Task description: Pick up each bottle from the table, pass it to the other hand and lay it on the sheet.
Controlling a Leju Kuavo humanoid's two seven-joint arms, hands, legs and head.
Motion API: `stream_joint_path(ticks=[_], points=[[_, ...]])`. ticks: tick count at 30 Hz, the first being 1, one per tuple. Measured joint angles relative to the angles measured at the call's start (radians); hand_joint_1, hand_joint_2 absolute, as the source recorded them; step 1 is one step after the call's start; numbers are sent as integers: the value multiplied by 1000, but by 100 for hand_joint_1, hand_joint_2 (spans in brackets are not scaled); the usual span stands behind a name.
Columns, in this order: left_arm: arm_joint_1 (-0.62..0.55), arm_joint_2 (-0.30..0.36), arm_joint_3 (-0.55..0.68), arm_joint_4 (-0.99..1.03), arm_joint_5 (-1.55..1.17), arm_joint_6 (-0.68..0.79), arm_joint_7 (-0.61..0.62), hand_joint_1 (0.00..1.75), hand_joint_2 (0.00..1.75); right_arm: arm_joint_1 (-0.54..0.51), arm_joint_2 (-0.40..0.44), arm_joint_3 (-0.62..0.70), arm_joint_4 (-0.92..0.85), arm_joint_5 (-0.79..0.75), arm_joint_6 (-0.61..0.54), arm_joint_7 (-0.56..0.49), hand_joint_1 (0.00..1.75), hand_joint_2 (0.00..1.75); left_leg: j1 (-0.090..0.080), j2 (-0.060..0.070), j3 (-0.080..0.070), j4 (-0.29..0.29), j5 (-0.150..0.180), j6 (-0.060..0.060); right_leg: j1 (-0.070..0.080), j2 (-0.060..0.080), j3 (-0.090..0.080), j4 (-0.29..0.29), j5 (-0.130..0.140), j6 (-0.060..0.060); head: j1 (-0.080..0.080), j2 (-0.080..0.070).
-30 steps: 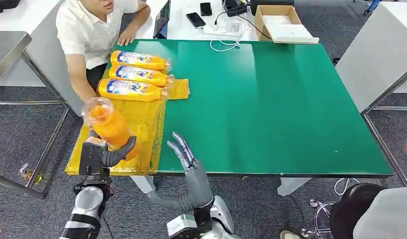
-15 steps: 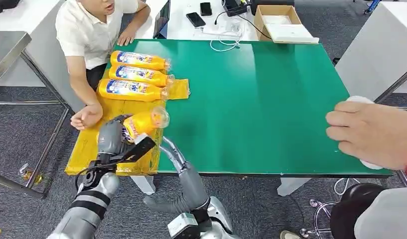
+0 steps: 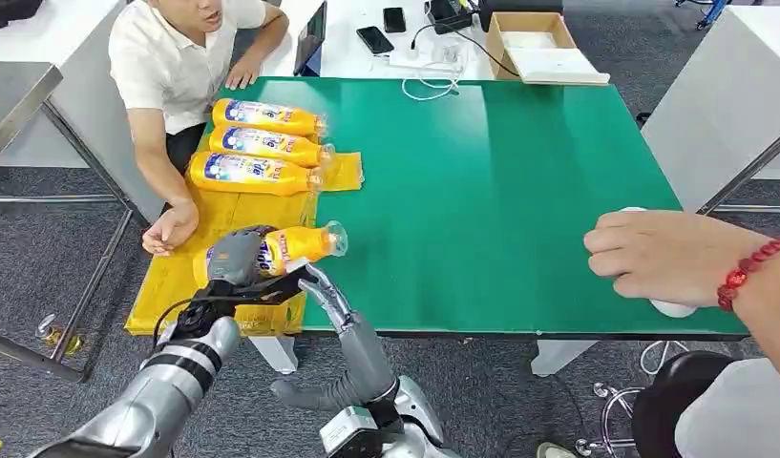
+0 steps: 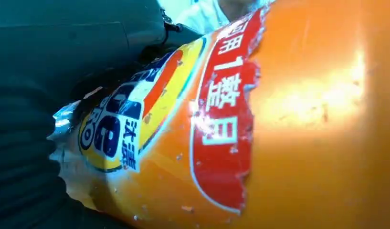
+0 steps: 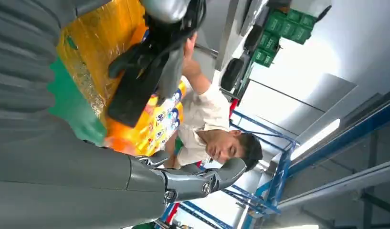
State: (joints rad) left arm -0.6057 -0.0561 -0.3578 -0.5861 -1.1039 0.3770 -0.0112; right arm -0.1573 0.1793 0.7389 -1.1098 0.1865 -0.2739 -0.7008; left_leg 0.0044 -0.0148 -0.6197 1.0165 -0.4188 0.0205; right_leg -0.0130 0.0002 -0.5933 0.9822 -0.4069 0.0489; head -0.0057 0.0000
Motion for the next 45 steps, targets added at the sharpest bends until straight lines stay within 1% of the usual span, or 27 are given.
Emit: stream_joint_path(ticks=[2,3,4,5,6,10,11,16,18,22,26,30,34,37,42,45], points=[[-35,-5,-15,50,-27,-30,47,175,175,-4,3,0,7,0,0,0,0,175,0,2,1,0,0,0,0,1,0,0,2,-2,0,0],[-48,-7,-20,69,-33,-40,61,164,175,-6,4,0,11,0,0,0,0,175,0,4,1,0,0,-1,1,2,0,0,2,-3,0,0],[-61,-10,-24,87,-44,-52,74,133,175,-8,6,0,15,1,0,0,0,175,0,5,2,0,0,-1,1,3,0,0,2,-3,0,0],[-73,-11,-29,106,-53,-68,85,16,175,-10,7,0,20,3,0,0,0,175,0,5,2,0,0,-1,1,4,0,1,2,-3,0,0],[-83,-12,-35,120,-62,-80,92,7,175,-12,9,0,24,3,-2,0,0,175,0,6,3,0,0,-1,1,4,0,1,2,-3,0,0],[-108,-17,-45,166,-70,-119,112,7,175,-19,14,1,42,7,-7,0,0,175,0,6,3,0,0,-1,1,5,0,2,2,-3,0,0],[-108,-19,-46,175,-69,-126,113,0,175,-20,15,1,47,8,-8,0,0,175,0,6,3,0,0,-1,1,5,-1,2,2,-3,0,0],[-110,-24,-47,195,-55,-135,106,0,175,-25,18,1,60,9,-11,0,0,175,0,6,2,0,0,-1,1,5,0,2,2,-3,0,0],[-113,-26,-43,196,-18,-168,68,0,175,-26,18,2,65,9,-16,0,0,175,0,5,3,0,0,-1,0,5,0,2,2,-3,0,0],[-129,-29,14,194,147,-310,-84,0,175,-32,19,12,76,0,-18,0,0,175,0,0,5,0,1,-1,0,2,3,2,1,-3,0,0],[-132,-29,57,192,211,-371,-159,0,175,-37,21,19,84,-7,-19,0,0,175,0,-4,6,0,3,-2,0,-1,6,2,1,-3,0,0],[-124,-32,104,177,320,-445,-272,0,175,-42,21,32,91,-18,-27,0,0,175,0,-3,6,0,3,-2,0,-1,7,2,1,-3,0,0],[-99,-36,157,145,443,-477,-350,0,175,-44,20,39,93,-26,-41,0,0,175,0,-3,6,0,3,-2,0,-1,6,2,1,-3,0,0],[-64,-37,195,95,518,-452,-382,0,175,-45,20,43,93,-26,-55,0,0,175,0,-2,5,0,3,-2,0,-1,4,2,1,-3,0,0],[15,-40,203,-17,529,-255,-414,0,175,-45,18,43,93,-23,-64,0,0,175,0,1,1,0,3,-3,0,0,-1,2,2,-3,0,0],[54,-43,211,-78,584,-239,-437,0,175,-44,17,45,93,-19,-68,0,0,175,0,0,-1,0,3,-3,0,0,-3,2,2,-3,0,0]])
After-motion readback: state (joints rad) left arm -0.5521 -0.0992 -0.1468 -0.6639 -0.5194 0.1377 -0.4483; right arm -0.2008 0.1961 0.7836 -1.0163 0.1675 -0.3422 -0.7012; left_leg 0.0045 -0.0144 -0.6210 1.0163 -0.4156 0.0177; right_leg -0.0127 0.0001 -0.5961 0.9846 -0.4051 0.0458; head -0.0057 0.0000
